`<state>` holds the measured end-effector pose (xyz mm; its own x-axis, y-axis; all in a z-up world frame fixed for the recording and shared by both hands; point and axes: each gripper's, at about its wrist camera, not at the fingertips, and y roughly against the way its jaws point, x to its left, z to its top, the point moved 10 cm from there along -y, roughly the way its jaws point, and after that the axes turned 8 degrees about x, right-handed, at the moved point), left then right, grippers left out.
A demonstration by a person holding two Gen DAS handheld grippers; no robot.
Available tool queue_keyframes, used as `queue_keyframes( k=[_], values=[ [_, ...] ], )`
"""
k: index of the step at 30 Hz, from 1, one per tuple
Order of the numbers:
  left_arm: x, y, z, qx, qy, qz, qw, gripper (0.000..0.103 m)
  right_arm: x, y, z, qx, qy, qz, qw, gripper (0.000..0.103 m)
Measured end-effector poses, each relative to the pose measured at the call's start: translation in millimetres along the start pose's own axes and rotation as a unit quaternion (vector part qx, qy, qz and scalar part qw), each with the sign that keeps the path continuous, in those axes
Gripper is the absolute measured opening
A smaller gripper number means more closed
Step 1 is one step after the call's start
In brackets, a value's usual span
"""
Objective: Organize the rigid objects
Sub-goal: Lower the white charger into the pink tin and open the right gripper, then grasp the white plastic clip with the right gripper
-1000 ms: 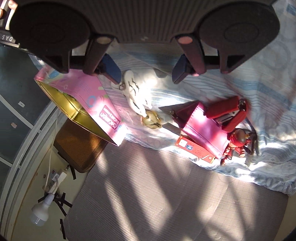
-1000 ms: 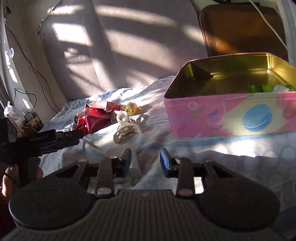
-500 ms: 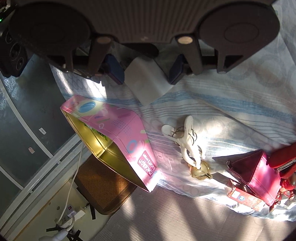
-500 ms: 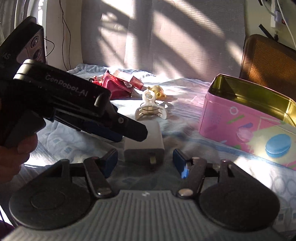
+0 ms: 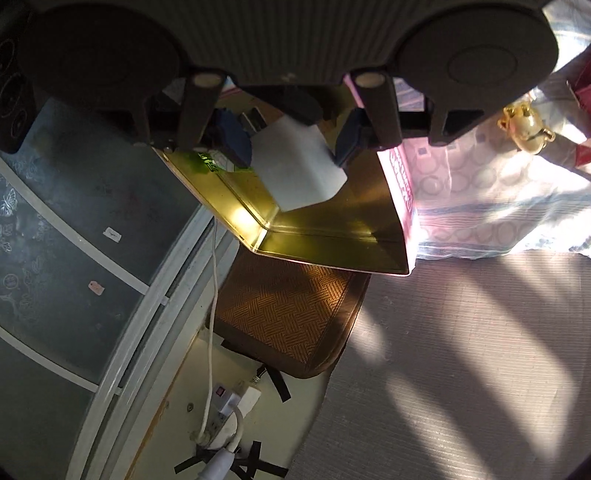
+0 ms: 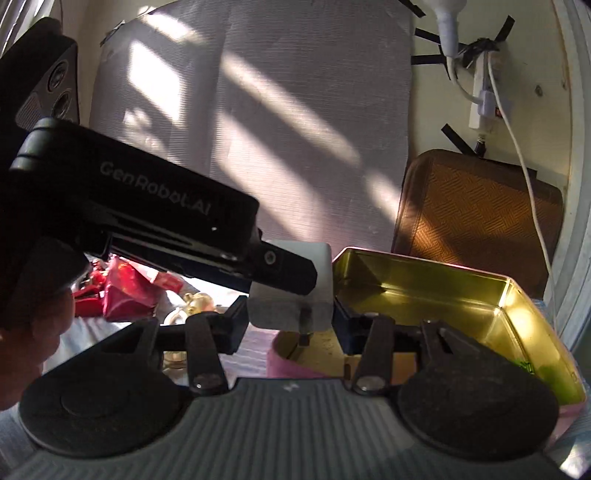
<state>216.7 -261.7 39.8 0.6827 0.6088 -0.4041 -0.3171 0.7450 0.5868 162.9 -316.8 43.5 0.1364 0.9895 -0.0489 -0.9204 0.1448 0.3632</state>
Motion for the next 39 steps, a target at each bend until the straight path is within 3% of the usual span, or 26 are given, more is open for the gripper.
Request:
queue_keyframes(
  k=[6,10,13,18,22,26,29,35,39],
  values=[
    [35.1,-76.7,13.3,0.067,0.029,0.032,0.9968,0.050,-38.2,-85.8,-4.2,0.159,-0.053,0.026,0.986,0.051],
    [37.1,-89.1,21.8,0.059,0.008,0.071,0.9957,0.050,-42.8,-119.8,-8.8,0.227,-0.055,0.036,0.972,0.051],
    [38.8,-89.0,26.8,0.052,0.010,0.077,0.9956,0.054,-38.8,-131.3,-11.4,0.245,-0.063,0.047,0.966,0.052],
    [35.8,-59.5,29.8,0.019,0.013,0.081,0.9964,0.054,-33.1,-122.8,-3.5,0.215,-0.062,0.038,0.974,0.052],
    [28.0,-7.1,25.1,-0.027,-0.024,0.104,0.9939,0.054,-30.6,-88.2,13.7,0.161,-0.049,0.030,0.985,0.051],
    [35.0,54.4,-3.2,-0.072,-0.030,0.120,0.9897,0.058,-19.2,-35.2,19.3,0.088,-0.055,0.038,0.994,0.051],
    [57.7,86.7,-37.3,-0.079,-0.015,0.145,0.9861,0.059,0.1,-1.8,6.1,0.047,-0.052,0.045,0.997,0.051],
    [123.1,122.3,-105.1,-0.049,0.028,0.221,0.9736,0.059,48.3,11.1,-24.4,0.045,-0.043,0.086,0.994,0.051],
    [164.7,146.7,-131.9,-0.050,0.046,0.286,0.9558,0.059,92.0,-3.9,-33.1,0.075,-0.015,0.113,0.991,0.051]
  ],
)
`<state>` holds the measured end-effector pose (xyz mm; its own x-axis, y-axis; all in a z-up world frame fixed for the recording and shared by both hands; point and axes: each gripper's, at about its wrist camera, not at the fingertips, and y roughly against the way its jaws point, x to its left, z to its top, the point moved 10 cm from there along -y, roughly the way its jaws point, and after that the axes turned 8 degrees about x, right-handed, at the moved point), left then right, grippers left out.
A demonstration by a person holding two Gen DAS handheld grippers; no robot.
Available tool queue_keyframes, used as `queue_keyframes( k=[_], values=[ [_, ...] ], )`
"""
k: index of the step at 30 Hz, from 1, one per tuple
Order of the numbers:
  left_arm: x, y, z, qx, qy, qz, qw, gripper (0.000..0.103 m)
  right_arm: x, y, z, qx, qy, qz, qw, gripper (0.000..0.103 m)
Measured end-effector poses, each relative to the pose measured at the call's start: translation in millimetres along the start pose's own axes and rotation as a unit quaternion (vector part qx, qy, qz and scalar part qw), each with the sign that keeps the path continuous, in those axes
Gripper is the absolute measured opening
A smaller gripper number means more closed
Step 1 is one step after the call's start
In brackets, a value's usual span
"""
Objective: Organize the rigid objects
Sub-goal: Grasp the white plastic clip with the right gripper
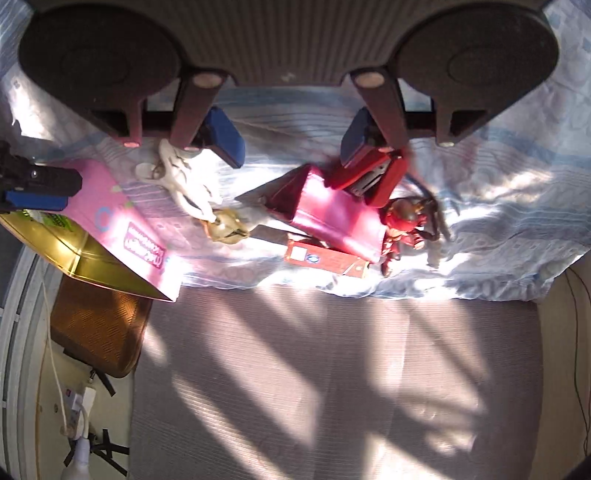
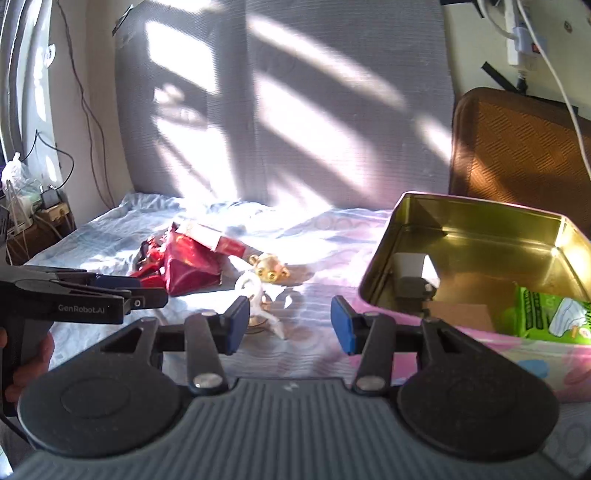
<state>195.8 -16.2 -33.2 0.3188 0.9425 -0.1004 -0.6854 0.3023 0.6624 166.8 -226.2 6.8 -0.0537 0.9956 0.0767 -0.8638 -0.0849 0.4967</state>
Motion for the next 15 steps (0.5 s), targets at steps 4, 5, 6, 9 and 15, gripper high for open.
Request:
queue_keyframes(
  k=[4,5,6,9,15],
  values=[
    [33.5,-3.4,-8.5,-0.001,0.043,0.009,0.9990,0.059,25.0,-34.0,1.2,0.025,0.029,0.002,0.999,0.051],
    [37.9,-7.0,-13.2,0.002,0.050,0.006,0.9987,0.059,29.8,-45.5,0.9,0.033,0.034,-0.001,0.999,0.051],
    [40.3,-12.0,-17.9,0.011,0.056,0.001,0.9984,0.057,32.1,-55.6,2.2,0.039,0.040,-0.006,0.998,0.051],
    [41.9,-10.1,-15.9,0.002,0.073,-0.024,0.9971,0.057,32.1,-85.8,2.8,0.056,0.061,-0.038,0.996,0.051],
    [42.9,-9.7,-20.0,0.008,0.088,-0.041,0.9952,0.057,19.8,-100.2,-1.3,0.066,0.062,-0.044,0.995,0.042]
  ],
)
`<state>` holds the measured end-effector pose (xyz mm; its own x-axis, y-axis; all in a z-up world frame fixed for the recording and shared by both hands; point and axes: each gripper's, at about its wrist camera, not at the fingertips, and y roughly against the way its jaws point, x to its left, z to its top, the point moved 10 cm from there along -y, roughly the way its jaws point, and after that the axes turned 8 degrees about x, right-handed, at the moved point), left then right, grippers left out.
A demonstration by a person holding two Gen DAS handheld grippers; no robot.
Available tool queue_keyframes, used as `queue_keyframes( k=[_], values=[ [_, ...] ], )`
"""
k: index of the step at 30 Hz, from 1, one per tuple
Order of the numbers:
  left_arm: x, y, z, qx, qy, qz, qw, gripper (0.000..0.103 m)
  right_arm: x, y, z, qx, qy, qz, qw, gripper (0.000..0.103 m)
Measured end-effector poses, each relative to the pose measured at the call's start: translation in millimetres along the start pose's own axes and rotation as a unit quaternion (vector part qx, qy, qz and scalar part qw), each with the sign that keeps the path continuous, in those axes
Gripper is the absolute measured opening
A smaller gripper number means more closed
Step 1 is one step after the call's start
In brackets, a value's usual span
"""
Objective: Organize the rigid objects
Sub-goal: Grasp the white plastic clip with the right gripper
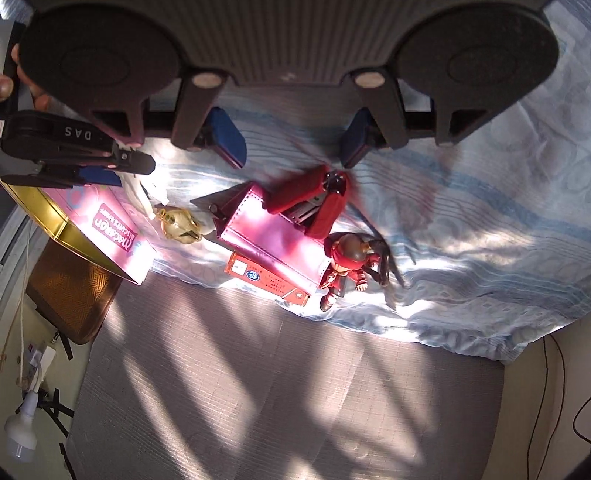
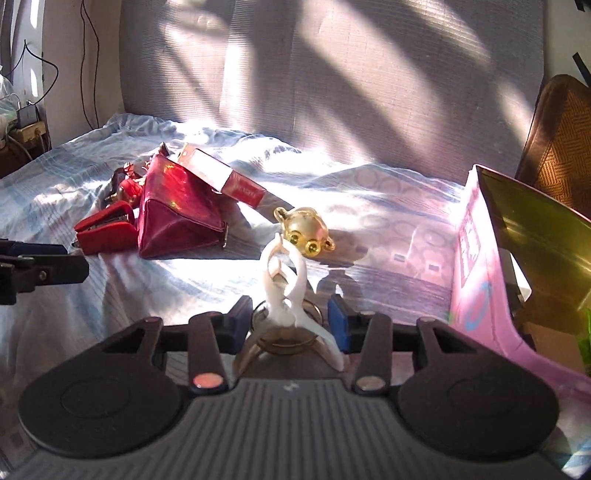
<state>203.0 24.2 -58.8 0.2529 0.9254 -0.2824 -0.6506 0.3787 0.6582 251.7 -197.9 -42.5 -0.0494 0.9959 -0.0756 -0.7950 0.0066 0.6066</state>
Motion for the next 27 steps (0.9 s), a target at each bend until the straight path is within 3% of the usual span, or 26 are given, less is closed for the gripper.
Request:
queue_keyframes(
  k=[5,8,10,12,13,15,18,20,22,23,27],
  values=[
    [-16.4,-2.8,-3.3,0.010,-0.032,-0.005,0.9994,0.057,13.7,46.2,-39.3,0.004,0.019,0.031,0.999,0.042],
    [-44.8,-6.6,-10.3,0.029,-0.040,-0.049,0.9976,0.059,6.3,79.3,-68.2,-0.004,0.021,0.019,1.000,0.042],
    [-72.7,-9.7,-14.7,0.045,-0.049,-0.087,0.9940,0.059,-13.6,98.9,-86.9,-0.011,0.006,-0.017,1.000,0.042],
    [-111.9,-12.4,-20.4,0.066,-0.060,-0.139,0.9863,0.059,-40.6,116.6,-104.1,-0.012,-0.026,-0.061,0.998,0.043],
    [-132.6,-12.6,-23.4,0.075,-0.068,-0.162,0.9815,0.059,-51.2,125.1,-110.9,-0.015,-0.046,-0.061,0.997,0.044],
    [-172.3,-10.9,-30.5,0.090,-0.095,-0.196,0.9719,0.059,-71.5,149.0,-121.1,-0.040,-0.103,-0.037,0.993,0.062],
    [-225.9,-0.7,-49.6,0.099,-0.154,-0.221,0.9579,0.059,-94.6,183.6,-134.3,-0.083,-0.157,-0.031,0.984,0.062],
    [-251.4,6.1,-66.7,0.102,-0.200,-0.216,0.9504,0.058,-104.1,195.9,-143.7,-0.097,-0.166,-0.041,0.981,0.060],
    [-267.2,11.0,-82.7,0.096,-0.244,-0.192,0.9458,0.057,-108.6,197.3,-152.8,-0.093,-0.161,-0.049,0.981,0.048],
    [-271.7,11.4,-88.9,0.092,-0.260,-0.180,0.9443,0.056,-107.9,193.7,-154.7,-0.088,-0.156,-0.043,0.983,0.041],
    [-275.8,10.3,-102.3,0.077,-0.299,-0.126,0.9427,0.051,-93.2,180.0,-156.5,-0.081,-0.126,-0.018,0.989,0.030]
  ],
)
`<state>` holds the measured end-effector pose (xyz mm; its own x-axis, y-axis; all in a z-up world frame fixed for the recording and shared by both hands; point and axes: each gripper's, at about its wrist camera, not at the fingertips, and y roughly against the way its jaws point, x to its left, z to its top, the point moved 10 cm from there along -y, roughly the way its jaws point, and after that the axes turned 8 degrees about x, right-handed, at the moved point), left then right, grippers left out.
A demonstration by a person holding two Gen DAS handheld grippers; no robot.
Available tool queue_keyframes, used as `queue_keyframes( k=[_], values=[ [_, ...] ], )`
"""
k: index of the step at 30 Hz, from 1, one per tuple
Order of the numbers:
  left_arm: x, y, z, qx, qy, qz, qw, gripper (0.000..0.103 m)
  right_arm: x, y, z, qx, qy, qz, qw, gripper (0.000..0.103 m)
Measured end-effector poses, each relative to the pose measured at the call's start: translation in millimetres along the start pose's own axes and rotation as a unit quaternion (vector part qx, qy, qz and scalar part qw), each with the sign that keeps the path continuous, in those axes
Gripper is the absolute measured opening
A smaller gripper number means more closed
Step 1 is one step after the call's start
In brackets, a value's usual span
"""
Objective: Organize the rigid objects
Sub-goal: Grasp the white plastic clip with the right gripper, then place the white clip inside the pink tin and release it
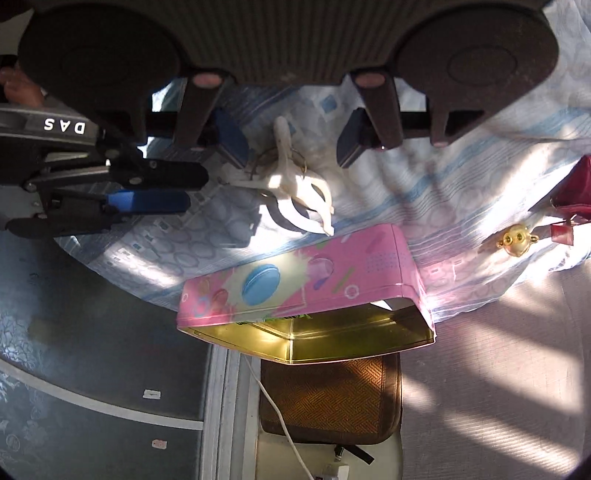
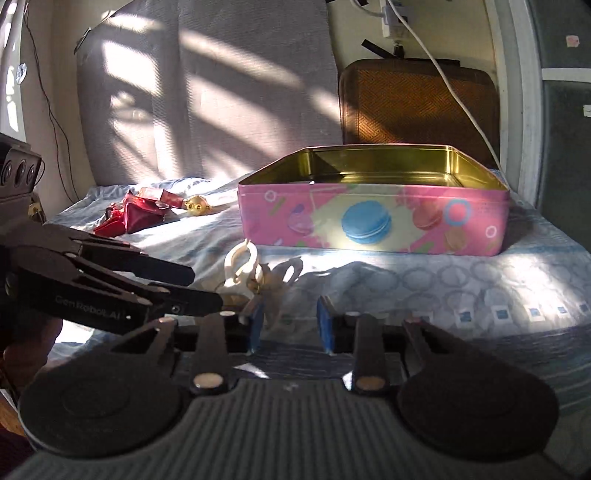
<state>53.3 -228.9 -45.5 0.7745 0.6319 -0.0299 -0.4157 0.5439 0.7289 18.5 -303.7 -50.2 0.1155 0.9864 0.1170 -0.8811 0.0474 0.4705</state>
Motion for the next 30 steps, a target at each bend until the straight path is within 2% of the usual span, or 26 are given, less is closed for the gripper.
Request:
queue_keyframes(
  k=[1,4,5,7,8,11,15,17,19,22,25,28,30],
  values=[
    [1.3,-1.2,-1.1,0.002,-0.002,0.010,0.9999,0.048,3.3,-2.9,-1.0,0.001,0.008,0.002,1.000,0.029],
    [3.3,-8.5,-3.7,0.013,-0.012,0.028,0.9995,0.028,11.4,-14.5,-1.1,0.005,0.026,0.011,1.000,0.029],
    [2.8,-12.7,-4.4,0.018,-0.014,0.027,0.9994,0.016,12.2,-18.9,-1.2,0.007,0.031,0.011,0.999,0.029],
    [3.7,-17.1,-2.3,0.011,-0.025,0.031,0.9991,0.008,11.1,-30.2,-2.6,0.020,0.038,0.010,0.999,0.017],
    [3.1,-16.6,1.3,0.009,-0.026,0.036,0.9990,0.007,10.9,-33.9,-2.4,0.024,0.036,0.010,0.999,0.005],
    [4.5,6.2,24.2,-0.039,-0.031,0.034,0.9982,0.007,11.4,-17.6,14.9,-0.018,0.050,-0.001,0.999,0.005],
    [7.3,34.8,79.7,-0.114,-0.052,0.042,0.9912,0.008,0.9,14.3,58.3,-0.101,0.059,-0.021,0.993,0.005],
    [2.2,27.5,106.7,-0.125,-0.067,0.053,0.9884,0.008,-10.6,16.2,82.3,-0.130,0.076,-0.061,0.987,0.005],
    [0.5,2.5,130.4,-0.115,-0.066,0.051,0.9899,0.008,-28.1,5.6,101.1,-0.135,0.078,-0.092,0.984,0.006],
    [7.0,-49.4,155.6,-0.072,-0.031,0.023,0.9966,0.008,-63.1,-28.0,121.8,-0.104,0.054,-0.105,0.988,0.005],
    [17.4,-96.7,170.9,-0.014,0.022,0.005,0.9996,0.008,-95.4,-69.9,130.7,-0.043,0.032,-0.106,0.993,0.005],
    [20.9,-121.1,178.1,0.007,0.024,0.025,0.9994,0.009,-118.0,-98.9,132.1,0.009,-0.003,-0.094,0.996,0.005],
    [26.8,-133.1,179.2,0.022,0.032,0.051,0.9979,0.020,-127.2,-114.1,130.0,0.041,-0.018,-0.086,0.995,0.008]
  ],
)
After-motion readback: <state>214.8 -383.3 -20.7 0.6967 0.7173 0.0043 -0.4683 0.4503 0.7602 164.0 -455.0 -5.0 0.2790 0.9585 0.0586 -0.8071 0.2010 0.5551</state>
